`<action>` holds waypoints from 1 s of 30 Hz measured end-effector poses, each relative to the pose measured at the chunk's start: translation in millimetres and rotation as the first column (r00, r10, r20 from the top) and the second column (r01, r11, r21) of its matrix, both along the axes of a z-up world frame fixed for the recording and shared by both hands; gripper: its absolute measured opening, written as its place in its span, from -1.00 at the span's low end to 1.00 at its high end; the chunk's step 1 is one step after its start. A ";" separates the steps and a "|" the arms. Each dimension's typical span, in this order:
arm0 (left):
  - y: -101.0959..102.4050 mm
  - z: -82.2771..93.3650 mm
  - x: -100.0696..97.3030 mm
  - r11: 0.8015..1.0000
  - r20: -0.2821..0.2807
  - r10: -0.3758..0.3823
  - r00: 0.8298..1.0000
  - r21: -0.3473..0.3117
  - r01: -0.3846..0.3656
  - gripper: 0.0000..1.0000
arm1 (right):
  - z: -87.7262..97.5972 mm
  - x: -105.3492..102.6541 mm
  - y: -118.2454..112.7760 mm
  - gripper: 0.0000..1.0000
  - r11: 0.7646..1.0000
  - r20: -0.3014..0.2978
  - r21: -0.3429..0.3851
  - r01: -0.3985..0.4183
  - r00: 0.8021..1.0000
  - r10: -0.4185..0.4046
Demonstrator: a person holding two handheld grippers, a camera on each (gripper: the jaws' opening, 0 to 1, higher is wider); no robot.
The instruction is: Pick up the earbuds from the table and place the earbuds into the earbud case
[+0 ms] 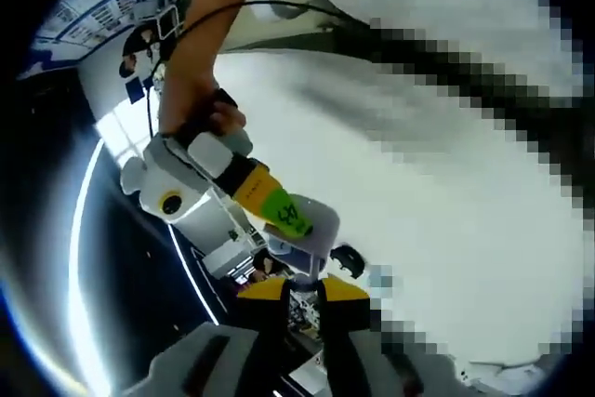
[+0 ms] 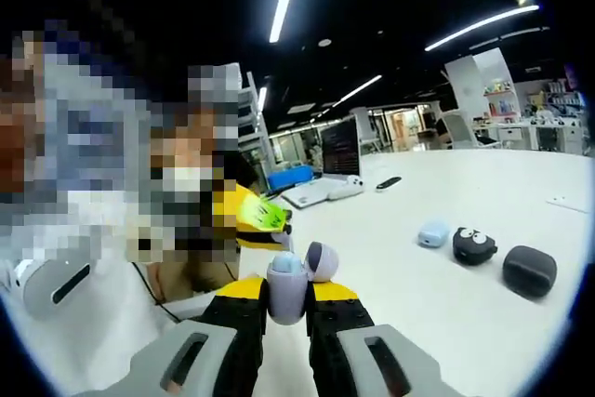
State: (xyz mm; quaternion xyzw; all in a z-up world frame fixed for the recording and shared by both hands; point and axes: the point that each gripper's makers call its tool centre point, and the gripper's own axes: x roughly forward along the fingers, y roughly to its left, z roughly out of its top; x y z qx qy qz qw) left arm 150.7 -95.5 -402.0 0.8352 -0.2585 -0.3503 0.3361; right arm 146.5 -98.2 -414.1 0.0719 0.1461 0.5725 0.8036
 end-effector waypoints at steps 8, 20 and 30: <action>0.3 -5.8 -0.5 1.000 -0.039 -0.001 0.999 0.029 0.002 -0.71 | -2.7 -0.8 2.4 -0.69 1.000 0.003 -0.013 -0.008 1.000 0.008; 1.8 -13.2 -2.6 0.998 -0.218 0.045 0.975 0.057 -0.033 -0.70 | -7.8 -2.8 8.5 -0.69 0.998 0.059 -0.061 -0.028 0.998 0.032; 0.7 -15.5 -5.5 0.998 -0.228 0.023 0.973 0.059 -0.009 -0.68 | -6.6 -1.7 5.0 -0.69 0.998 0.057 -0.052 -0.024 0.998 0.027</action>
